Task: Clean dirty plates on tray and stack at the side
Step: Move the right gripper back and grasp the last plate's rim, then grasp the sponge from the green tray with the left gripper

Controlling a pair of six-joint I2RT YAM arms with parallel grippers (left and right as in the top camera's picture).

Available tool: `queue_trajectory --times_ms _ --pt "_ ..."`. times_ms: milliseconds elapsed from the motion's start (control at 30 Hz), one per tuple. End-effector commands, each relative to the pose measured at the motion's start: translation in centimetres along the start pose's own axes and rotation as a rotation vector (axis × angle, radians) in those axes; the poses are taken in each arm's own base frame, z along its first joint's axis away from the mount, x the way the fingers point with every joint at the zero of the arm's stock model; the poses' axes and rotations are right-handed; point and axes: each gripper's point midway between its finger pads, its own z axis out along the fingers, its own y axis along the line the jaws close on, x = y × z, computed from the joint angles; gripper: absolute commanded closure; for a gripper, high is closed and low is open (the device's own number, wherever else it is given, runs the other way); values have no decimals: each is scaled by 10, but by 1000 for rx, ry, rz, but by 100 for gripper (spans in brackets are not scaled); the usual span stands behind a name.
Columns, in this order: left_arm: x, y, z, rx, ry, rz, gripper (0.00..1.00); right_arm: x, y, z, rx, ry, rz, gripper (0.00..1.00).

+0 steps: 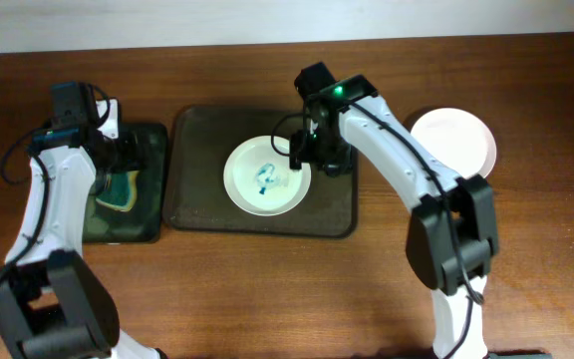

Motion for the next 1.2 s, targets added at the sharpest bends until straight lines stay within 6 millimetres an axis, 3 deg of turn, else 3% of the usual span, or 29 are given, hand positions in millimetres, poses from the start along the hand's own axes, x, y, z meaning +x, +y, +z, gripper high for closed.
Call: queue_trajectory --times_ms 0,67,200,267,400,500,600,667,700,733,800,867,967,1033,1167 --pt "12 17 34 -21 68 -20 0 0 16 -67 -65 -122 -158 26" --pt "18 18 58 -19 102 -13 0 2 13 -87 -53 -167 -164 26" --pt "24 19 100 -16 127 -14 0 6 12 -89 -49 -158 -162 26" --pt "24 19 106 -16 125 -14 4 6 12 -89 -49 -158 -162 27" --pt "16 20 111 -20 91 -15 24 6 12 -89 -49 -157 -161 26" --pt "25 20 124 -17 121 -15 25 8 11 -89 -46 -151 -161 26" --pt "32 19 131 -14 147 -16 44 8 11 -89 -46 -152 -161 26" --pt "32 19 131 -17 147 -40 72 8 11 -89 -47 -151 -161 27" --pt "33 19 131 -17 153 -63 94 8 11 -89 -47 -151 -160 27" --pt "36 19 130 -18 165 -70 100 8 11 -89 -47 -151 -160 27" --pt "33 19 120 -16 189 -70 100 8 11 -89 -46 -151 -160 27" --pt "14 20 98 -18 166 -77 100 8 11 -89 -46 -151 -161 27" --pt "-25 23 43 -26 36 -80 100 8 11 -89 -43 -152 -160 27" --pt "-39 26 18 -43 -33 -85 100 5 3 -88 -1 -163 -155 27" --pt "-31 24 14 -39 -6 -122 100 11 -2 -79 14 -130 -150 26"
